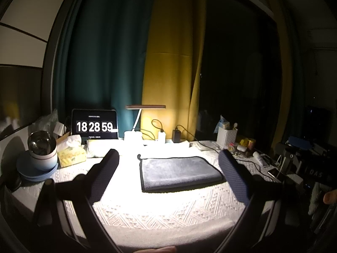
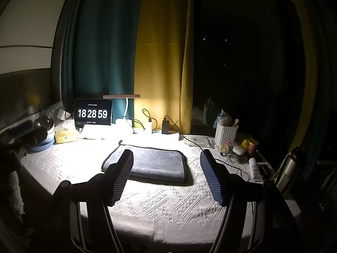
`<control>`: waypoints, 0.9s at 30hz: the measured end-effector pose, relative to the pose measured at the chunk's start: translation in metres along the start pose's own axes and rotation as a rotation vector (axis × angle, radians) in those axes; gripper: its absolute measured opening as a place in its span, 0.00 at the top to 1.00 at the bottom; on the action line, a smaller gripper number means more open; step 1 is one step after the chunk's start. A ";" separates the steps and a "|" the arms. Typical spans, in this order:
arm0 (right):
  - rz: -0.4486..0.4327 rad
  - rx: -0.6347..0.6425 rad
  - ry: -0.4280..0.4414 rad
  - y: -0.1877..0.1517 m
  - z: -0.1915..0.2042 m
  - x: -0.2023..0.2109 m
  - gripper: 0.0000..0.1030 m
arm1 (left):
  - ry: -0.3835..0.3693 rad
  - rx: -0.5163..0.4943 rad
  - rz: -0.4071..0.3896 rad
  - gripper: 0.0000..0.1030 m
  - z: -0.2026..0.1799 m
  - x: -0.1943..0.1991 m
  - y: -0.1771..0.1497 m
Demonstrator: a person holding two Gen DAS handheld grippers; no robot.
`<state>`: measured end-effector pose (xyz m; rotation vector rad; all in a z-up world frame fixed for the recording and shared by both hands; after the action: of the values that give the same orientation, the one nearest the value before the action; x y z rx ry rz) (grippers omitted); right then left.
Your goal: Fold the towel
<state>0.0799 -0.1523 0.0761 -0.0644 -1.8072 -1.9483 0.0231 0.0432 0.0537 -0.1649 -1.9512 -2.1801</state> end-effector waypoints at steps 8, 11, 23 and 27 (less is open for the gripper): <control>0.002 0.000 -0.001 -0.001 0.000 -0.001 0.33 | 0.004 0.005 0.010 0.07 0.001 -0.002 -0.002; 0.001 0.000 -0.001 -0.001 0.000 -0.001 0.33 | 0.004 0.007 0.013 0.07 0.001 -0.003 -0.003; 0.005 0.000 -0.001 -0.003 0.000 -0.001 0.33 | 0.004 0.007 0.017 0.07 0.000 -0.003 -0.003; 0.009 0.000 0.001 -0.006 0.000 -0.002 0.33 | 0.004 0.008 0.017 0.07 0.000 -0.003 -0.003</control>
<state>0.0798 -0.1516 0.0702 -0.0717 -1.8034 -1.9423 0.0257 0.0438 0.0499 -0.1757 -1.9486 -2.1602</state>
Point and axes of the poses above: each gripper's, at about its wrist camera, not at the fingertips, and x roughly against the way its jaws point, z to its left, y to its top, the point moved 8 cm from there along -x, roughly the way its jaws point, and after that the axes turned 15 degrees about -x, right-handed, at the moved point
